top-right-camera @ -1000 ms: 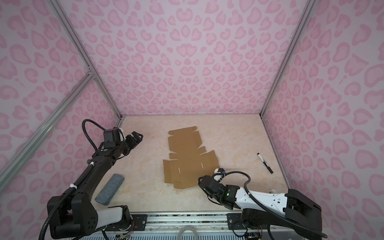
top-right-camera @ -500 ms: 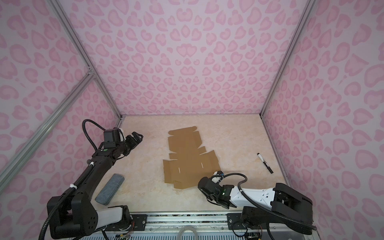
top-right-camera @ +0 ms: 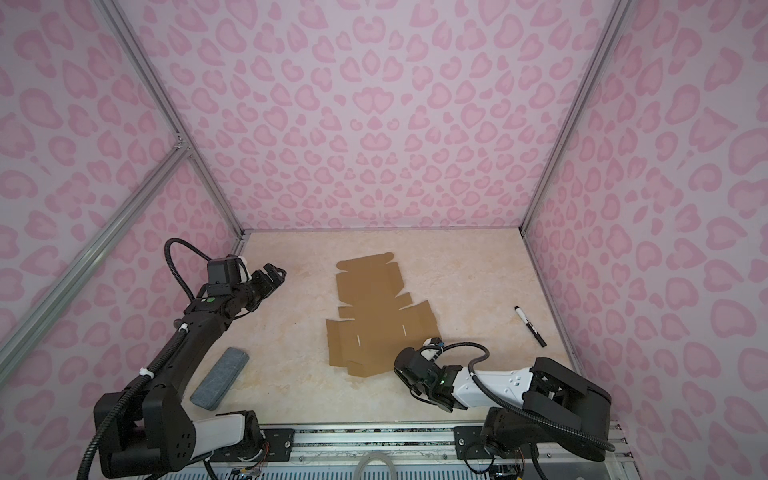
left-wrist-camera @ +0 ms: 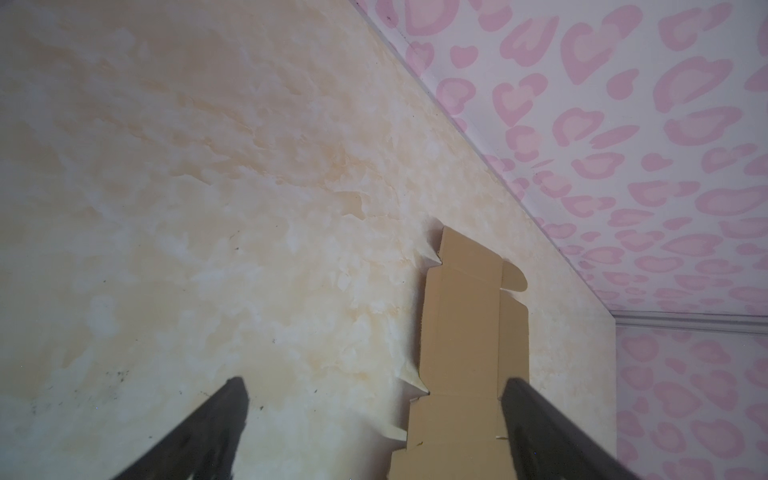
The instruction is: Fold the paper box
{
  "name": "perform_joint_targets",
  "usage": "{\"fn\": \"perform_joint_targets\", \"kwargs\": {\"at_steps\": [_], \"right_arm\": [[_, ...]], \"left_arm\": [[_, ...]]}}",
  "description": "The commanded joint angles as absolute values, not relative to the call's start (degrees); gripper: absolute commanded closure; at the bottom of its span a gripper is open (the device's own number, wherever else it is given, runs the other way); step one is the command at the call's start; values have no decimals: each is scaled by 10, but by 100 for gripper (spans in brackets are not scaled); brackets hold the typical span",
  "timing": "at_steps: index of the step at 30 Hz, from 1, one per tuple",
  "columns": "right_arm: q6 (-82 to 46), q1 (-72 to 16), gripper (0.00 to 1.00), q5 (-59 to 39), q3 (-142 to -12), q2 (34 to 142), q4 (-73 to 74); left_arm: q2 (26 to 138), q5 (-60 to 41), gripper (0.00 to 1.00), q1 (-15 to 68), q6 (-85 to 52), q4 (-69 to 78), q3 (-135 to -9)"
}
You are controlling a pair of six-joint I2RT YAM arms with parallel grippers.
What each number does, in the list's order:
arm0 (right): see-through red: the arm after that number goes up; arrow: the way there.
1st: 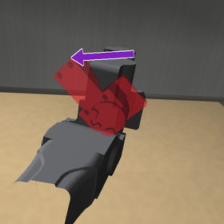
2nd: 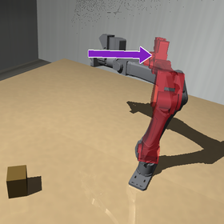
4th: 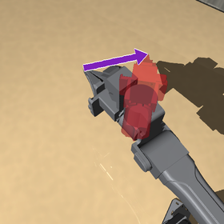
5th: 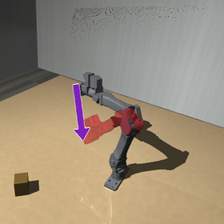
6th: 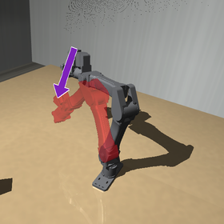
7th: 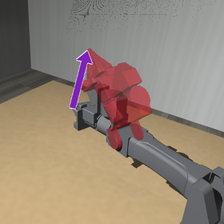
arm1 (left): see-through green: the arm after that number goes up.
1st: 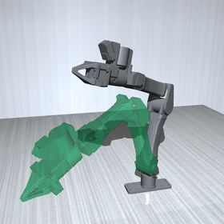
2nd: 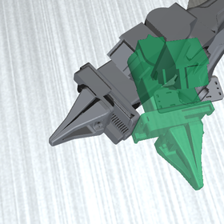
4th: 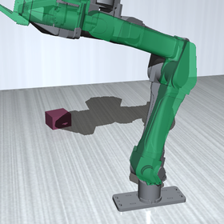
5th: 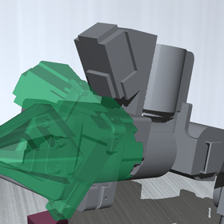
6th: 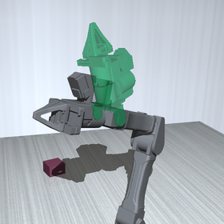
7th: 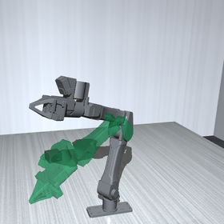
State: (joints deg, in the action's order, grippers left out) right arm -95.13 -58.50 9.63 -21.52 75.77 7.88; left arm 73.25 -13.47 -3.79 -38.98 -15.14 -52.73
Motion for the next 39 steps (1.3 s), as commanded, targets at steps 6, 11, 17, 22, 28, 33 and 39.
{"fn": "perform_joint_targets", "kwargs": {"at_steps": [6,11,17,22,28,33,39], "right_arm": [[-892,-571,83,128,-216,743,52],[-841,-570,96,172,-227,698,-1],[-772,-553,100,199,-216,627,-28],[-636,-487,100,131,-254,569,-97],[-408,-355,100,-16,-383,534,-251],[-245,-291,100,-106,-534,548,-398],[-162,-288,100,-261,-666,611,-478]], "left_arm": [[728,-127,2,-38,-382,-154,-534],[727,-127,2,-38,-381,-155,-534],[716,-129,2,-38,-382,-160,-531],[685,-140,2,-38,-380,-169,-519],[636,-145,2,-37,-359,-192,-507],[591,-113,1,-5,-321,-207,-502],[532,20,1,129,-212,-205,-495]]}}
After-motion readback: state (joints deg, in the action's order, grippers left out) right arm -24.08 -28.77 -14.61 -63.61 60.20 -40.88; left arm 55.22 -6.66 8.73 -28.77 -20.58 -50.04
